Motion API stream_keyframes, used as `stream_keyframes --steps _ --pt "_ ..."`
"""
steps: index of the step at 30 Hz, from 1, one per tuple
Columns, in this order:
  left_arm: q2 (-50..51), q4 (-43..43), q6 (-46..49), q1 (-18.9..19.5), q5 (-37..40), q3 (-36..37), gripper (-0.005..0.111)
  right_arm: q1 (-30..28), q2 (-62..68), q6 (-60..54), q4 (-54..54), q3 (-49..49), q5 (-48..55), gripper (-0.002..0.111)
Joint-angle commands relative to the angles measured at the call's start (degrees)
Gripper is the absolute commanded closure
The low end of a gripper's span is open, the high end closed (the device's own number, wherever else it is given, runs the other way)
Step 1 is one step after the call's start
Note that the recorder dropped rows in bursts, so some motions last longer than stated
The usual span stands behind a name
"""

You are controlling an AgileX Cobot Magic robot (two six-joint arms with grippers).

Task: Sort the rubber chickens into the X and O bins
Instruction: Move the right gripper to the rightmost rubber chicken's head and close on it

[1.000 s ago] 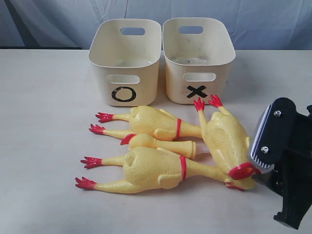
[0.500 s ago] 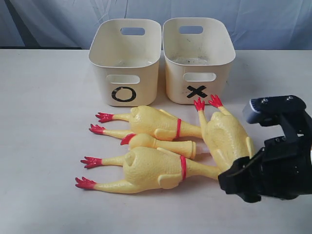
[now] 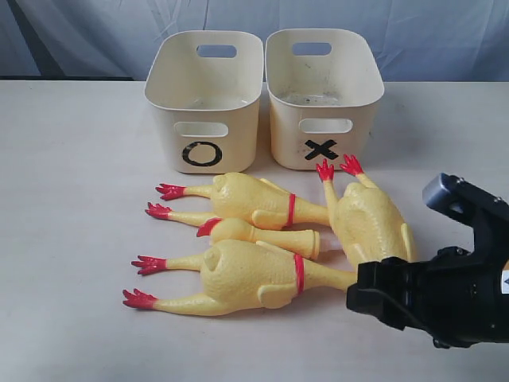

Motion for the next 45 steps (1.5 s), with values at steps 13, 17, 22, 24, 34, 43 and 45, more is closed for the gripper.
stream_keyframes --steps 13,17,22,24,34,43,45 --pt "-0.3 0.0 -0.4 0.1 -0.4 0.1 0.092 0.2 -0.4 4.0 9.1 7.9 -19.2 0.052" --pt "-0.3 0.0 -0.4 0.1 -0.4 0.1 0.092 0.2 -0.4 4.0 11.0 8.9 -22.2 0.052" --pt "-0.3 0.0 -0.4 0.1 -0.4 0.1 0.092 0.2 -0.4 4.2 13.8 8.9 -26.2 0.052" --pt "-0.3 0.0 -0.4 0.1 -0.4 0.1 0.092 0.2 -0.4 4.2 14.6 8.9 -26.8 0.052" --pt "-0.3 0.0 -0.4 0.1 -0.4 0.1 0.092 0.2 -0.4 4.2 15.4 8.9 -28.4 0.065" --pt "-0.3 0.0 -0.4 0.1 -0.4 0.1 0.092 0.2 1.6 4.2 18.0 8.9 -26.6 0.054" --pt "-0.3 0.0 -0.4 0.1 -0.4 0.1 0.092 0.2 2.2 4.2 18.5 8.9 -28.1 0.054"
